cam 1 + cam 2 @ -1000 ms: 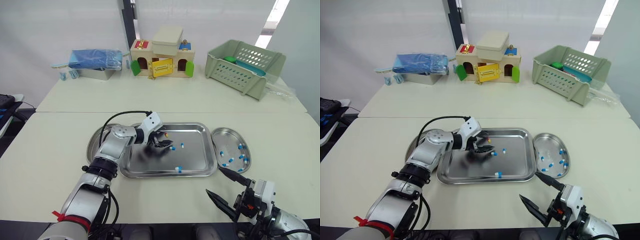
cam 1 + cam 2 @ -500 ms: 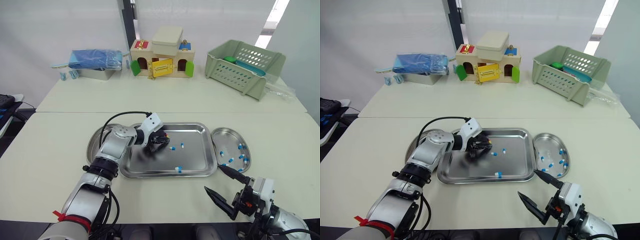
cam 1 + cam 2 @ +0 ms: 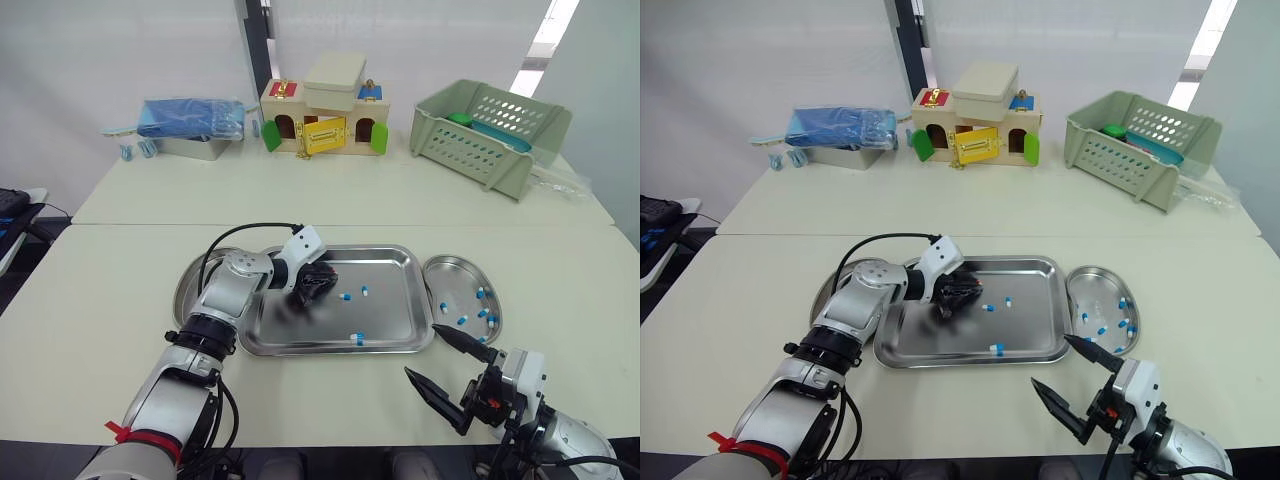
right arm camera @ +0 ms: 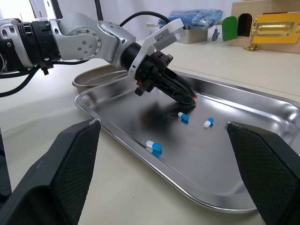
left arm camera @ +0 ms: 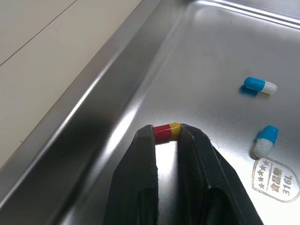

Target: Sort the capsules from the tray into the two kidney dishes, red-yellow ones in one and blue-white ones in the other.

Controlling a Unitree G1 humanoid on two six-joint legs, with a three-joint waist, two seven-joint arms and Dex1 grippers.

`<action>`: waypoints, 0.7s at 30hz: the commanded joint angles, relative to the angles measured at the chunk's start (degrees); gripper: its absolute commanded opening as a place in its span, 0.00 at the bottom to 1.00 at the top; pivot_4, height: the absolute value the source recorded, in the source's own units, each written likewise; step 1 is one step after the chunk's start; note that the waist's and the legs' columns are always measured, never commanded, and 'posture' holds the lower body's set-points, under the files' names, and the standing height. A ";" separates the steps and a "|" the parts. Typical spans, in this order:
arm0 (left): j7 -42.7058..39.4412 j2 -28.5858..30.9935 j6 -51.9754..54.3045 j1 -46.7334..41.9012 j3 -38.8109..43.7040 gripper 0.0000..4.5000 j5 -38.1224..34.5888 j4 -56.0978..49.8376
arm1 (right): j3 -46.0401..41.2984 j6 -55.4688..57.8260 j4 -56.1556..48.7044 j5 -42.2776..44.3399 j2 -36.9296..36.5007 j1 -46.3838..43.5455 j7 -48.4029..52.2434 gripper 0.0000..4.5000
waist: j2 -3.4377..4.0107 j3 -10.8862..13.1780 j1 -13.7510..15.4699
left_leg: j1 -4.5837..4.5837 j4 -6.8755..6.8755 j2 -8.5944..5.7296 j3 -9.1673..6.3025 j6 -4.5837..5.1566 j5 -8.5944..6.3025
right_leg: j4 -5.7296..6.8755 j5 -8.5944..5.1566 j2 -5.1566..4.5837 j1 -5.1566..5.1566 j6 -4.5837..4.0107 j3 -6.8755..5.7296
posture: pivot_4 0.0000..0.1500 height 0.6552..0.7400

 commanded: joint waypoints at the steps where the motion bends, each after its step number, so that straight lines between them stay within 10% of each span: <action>1: -0.72 0.91 0.31 0.24 0.43 0.14 -0.47 -3.68 | -0.08 -0.03 -2.99 0.54 -0.92 0.72 0.43 1.00 | 0.00 0.00 0.00 | 0.00 0.00 0.00 0.00 0.00 0.00 | 0.00 0.00 0.00 0.00 0.00 0.00 | 1.00 1.00; 21: 4.99 21.54 25.05 27.61 22.70 0.14 -10.41 -45.51 | 2.03 0.25 1.40 3.24 -8.37 -4.06 14.21 1.00 | 0.01 0.01 -0.02 | 0.01 -0.02 0.03 -0.04 0.01 -0.01 | -0.02 0.00 -0.01 0.02 0.00 0.01 | 1.00 1.00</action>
